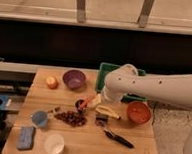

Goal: Place sponge in paper cup

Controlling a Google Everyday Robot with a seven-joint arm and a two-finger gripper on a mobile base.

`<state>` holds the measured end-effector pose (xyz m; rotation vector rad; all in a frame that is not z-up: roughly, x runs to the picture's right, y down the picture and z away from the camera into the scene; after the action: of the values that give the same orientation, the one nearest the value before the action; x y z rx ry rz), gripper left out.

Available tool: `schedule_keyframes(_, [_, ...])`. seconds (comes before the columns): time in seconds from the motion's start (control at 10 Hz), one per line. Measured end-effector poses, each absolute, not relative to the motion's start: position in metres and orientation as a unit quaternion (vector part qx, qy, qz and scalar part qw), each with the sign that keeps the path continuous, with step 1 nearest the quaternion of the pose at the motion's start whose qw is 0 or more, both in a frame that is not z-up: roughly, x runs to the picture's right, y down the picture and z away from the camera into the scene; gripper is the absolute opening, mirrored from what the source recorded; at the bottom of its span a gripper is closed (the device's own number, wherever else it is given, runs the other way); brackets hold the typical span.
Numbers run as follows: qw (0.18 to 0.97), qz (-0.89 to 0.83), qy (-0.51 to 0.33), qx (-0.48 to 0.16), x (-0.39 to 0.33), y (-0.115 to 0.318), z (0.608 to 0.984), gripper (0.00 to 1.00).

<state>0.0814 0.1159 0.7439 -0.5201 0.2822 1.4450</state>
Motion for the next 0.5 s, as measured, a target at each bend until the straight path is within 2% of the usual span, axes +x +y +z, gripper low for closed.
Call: schedule_keyframes(0.5, [0.742,0.618,0.121,-0.231,0.054,0.108,0.737,0.80])
